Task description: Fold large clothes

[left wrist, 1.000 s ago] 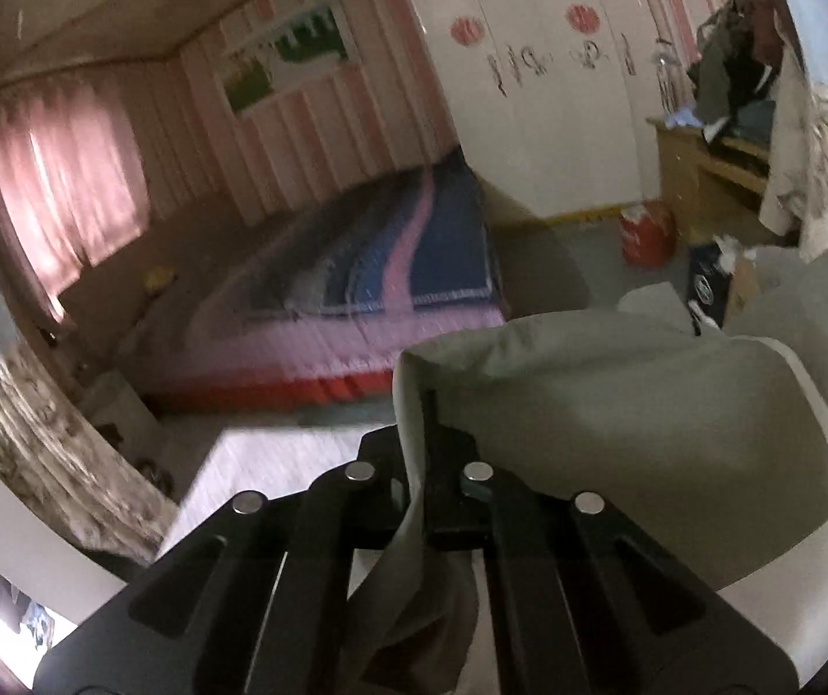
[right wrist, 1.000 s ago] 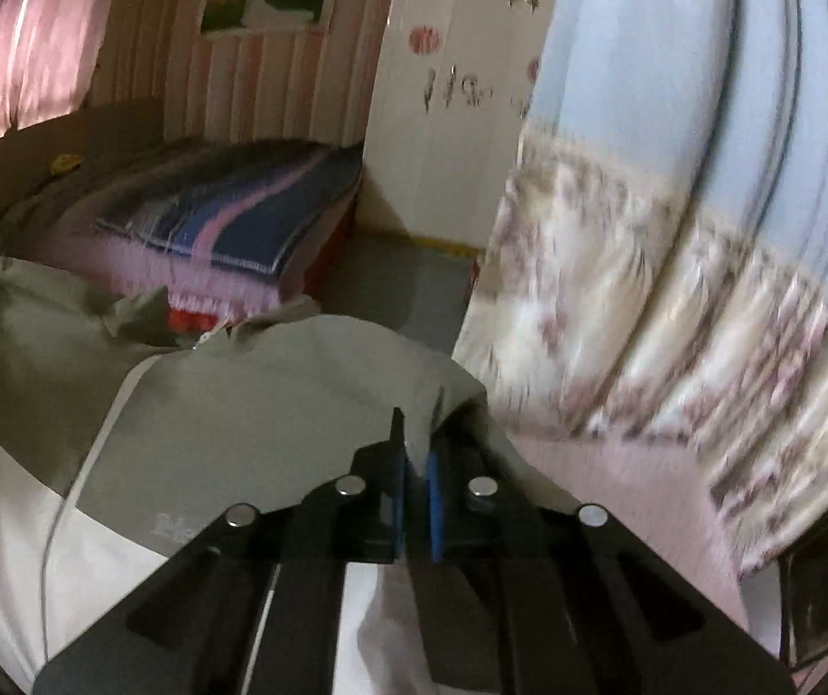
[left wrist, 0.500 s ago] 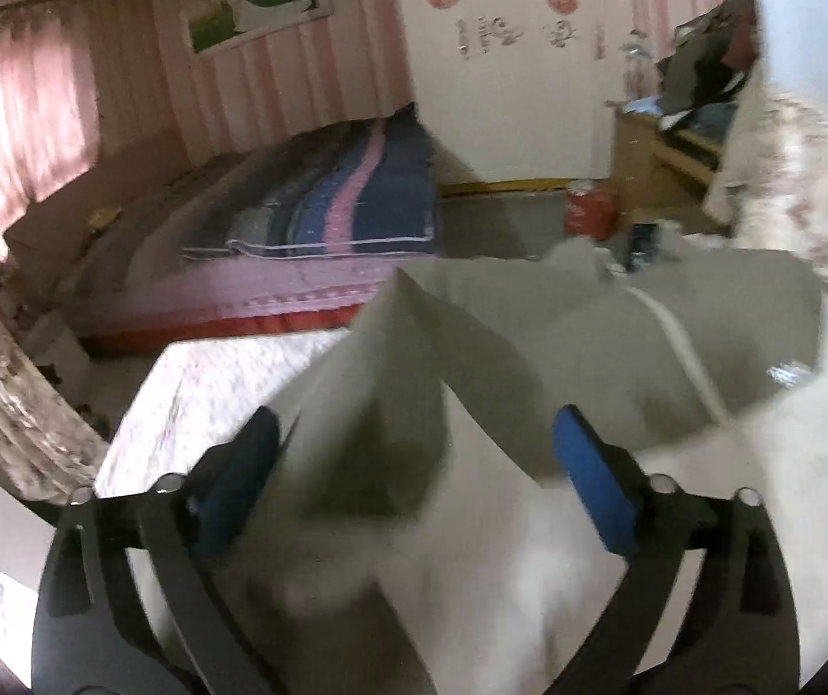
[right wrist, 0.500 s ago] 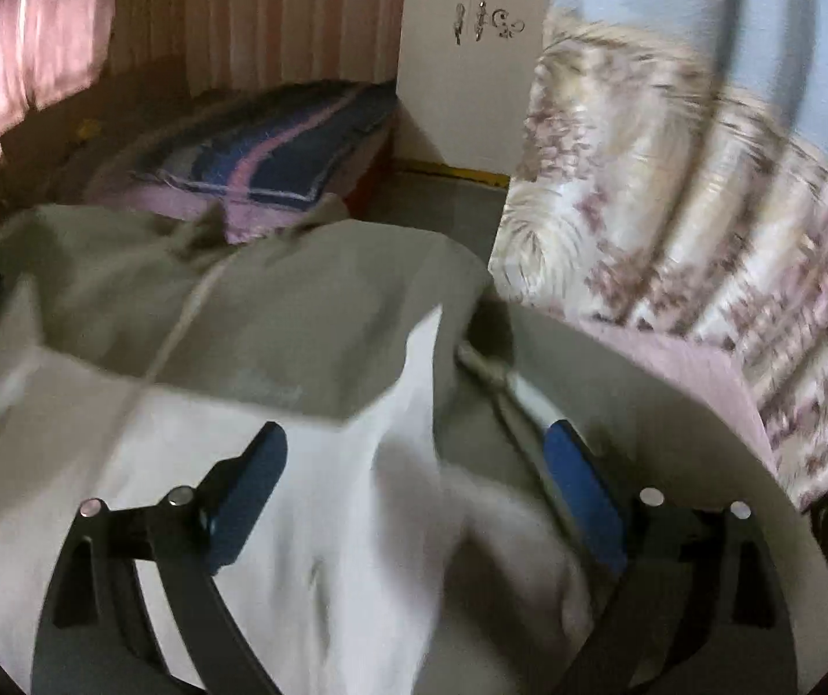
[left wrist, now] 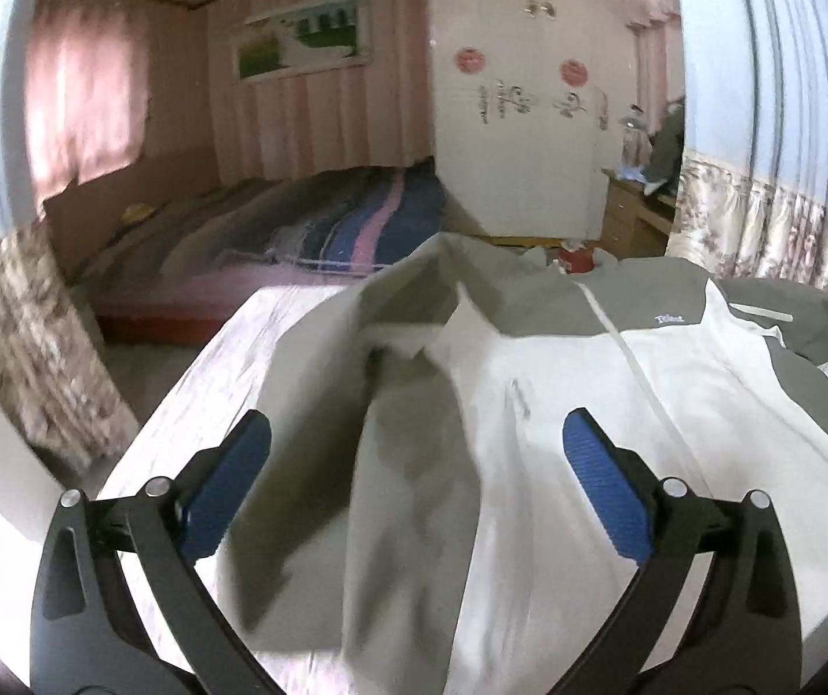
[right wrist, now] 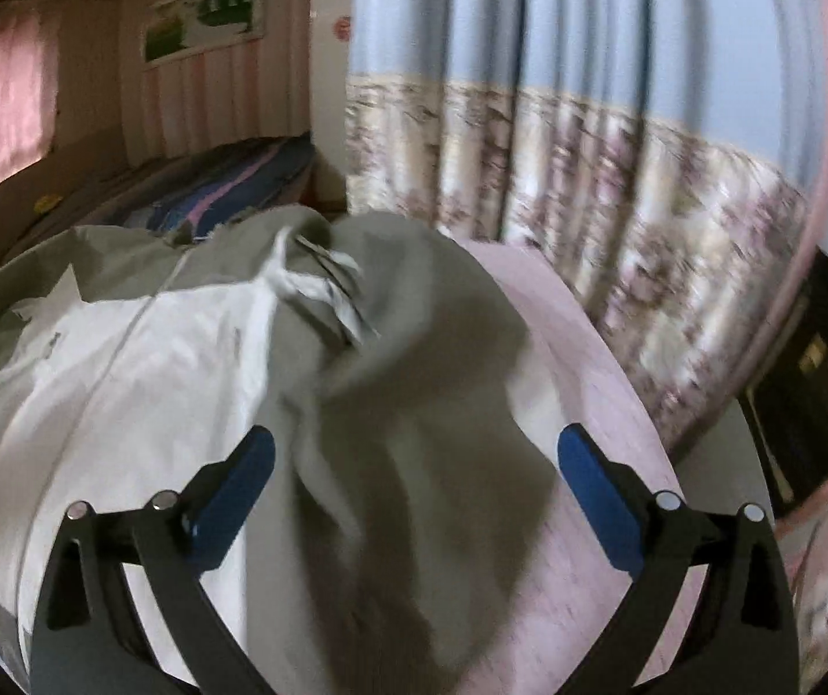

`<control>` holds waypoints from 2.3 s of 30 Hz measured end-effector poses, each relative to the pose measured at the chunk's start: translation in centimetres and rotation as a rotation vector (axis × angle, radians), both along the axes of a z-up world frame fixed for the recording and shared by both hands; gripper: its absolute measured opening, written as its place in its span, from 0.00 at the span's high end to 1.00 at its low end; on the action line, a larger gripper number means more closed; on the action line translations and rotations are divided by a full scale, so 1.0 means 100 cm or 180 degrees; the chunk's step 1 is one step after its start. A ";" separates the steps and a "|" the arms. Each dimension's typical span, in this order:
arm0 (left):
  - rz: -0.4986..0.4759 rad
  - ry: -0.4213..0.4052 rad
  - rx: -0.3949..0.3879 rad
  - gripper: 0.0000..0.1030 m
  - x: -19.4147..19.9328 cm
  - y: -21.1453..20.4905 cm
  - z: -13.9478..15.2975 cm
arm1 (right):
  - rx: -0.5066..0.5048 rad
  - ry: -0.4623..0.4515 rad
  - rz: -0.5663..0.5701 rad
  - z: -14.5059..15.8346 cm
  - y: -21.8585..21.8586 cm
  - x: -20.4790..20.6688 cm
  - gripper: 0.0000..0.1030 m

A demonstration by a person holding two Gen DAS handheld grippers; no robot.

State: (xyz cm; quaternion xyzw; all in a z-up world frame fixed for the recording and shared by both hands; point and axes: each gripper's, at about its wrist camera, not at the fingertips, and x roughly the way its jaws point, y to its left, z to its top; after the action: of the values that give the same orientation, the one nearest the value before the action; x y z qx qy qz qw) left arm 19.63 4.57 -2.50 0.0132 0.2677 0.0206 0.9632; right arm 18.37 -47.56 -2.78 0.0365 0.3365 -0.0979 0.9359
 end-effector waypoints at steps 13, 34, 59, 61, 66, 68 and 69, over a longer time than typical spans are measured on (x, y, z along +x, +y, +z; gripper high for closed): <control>0.0642 0.0220 0.0310 0.03 -0.036 0.096 -0.026 | 0.0125 -0.0213 0.0161 0.016 0.028 -0.039 0.04; 0.0923 0.0380 0.0168 0.96 0.018 0.185 -0.002 | 0.0187 -0.0198 0.0326 0.019 0.056 -0.031 0.04; 0.0507 -0.0046 0.0118 0.09 -0.035 0.097 0.043 | 0.0398 -0.0165 0.0434 0.004 0.065 -0.033 0.04; 0.0687 0.0006 0.0106 0.03 -0.040 0.119 0.025 | 0.0420 -0.0149 0.0423 0.002 0.065 -0.033 0.04; 0.1022 0.0387 -0.0089 0.03 -0.033 0.173 -0.023 | 0.0477 -0.0104 0.0442 -0.002 0.072 -0.027 0.04; 0.1120 0.0543 -0.0183 0.03 -0.024 0.189 -0.039 | 0.0468 -0.0109 0.0471 0.001 0.079 -0.022 0.04; 0.1177 0.0606 -0.0205 0.03 -0.020 0.195 -0.046 | 0.0463 -0.0119 0.0490 0.003 0.082 -0.021 0.04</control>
State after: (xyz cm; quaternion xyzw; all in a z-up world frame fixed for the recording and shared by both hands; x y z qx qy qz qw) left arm 17.67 24.08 -7.15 -0.0651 0.3559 0.1871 0.9133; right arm 16.27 -39.41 -2.49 0.0802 0.3271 -0.0002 0.9416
